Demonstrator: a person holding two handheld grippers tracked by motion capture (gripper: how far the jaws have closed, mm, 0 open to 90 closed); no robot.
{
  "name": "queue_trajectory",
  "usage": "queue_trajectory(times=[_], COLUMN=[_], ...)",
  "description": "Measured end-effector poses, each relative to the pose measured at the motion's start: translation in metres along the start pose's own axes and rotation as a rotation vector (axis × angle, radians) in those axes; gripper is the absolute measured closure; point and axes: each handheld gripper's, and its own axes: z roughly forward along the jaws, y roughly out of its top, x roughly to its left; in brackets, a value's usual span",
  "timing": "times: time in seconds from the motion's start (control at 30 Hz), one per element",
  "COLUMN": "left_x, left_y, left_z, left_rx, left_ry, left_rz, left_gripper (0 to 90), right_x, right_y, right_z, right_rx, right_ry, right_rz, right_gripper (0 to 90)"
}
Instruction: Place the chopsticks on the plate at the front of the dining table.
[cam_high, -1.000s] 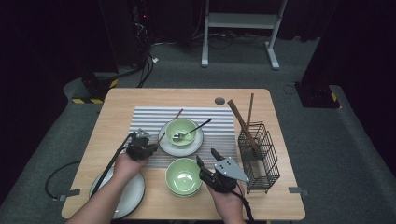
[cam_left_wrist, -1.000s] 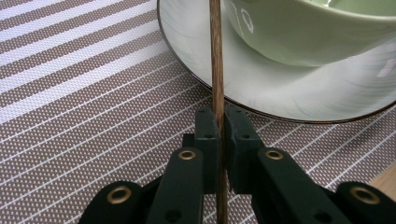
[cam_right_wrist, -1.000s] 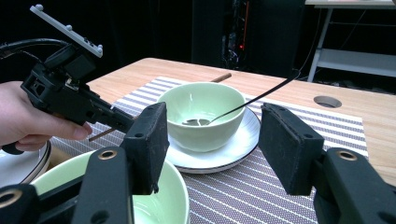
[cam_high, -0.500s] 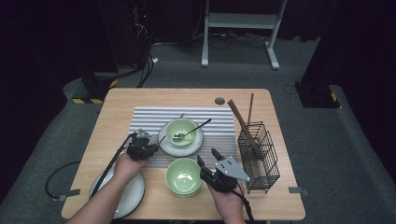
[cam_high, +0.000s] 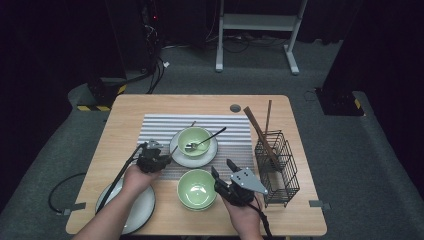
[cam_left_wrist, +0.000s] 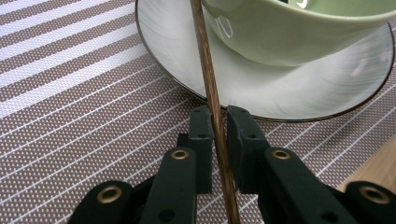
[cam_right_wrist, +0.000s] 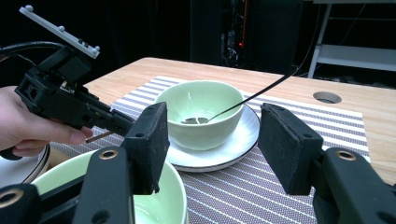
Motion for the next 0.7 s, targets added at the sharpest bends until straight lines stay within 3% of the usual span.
queue_trajectory(times=[0.37, 0.7], left_x=[0.000, 0.000], left_y=[-0.001, -0.003], left_z=[-0.009, -0.012], left_rx=[0.003, 0.008], left_ry=[-0.007, -0.014], left_rz=[0.017, 0.025], left_gripper=[73.4, 80.7], right_x=[0.000, 0.001], right_y=[0.000, 0.000], right_z=[0.001, 0.001], right_rx=[0.004, 0.002], right_ry=[0.002, 0.002], right_rz=[0.005, 0.006], right_gripper=[42.8, 42.8])
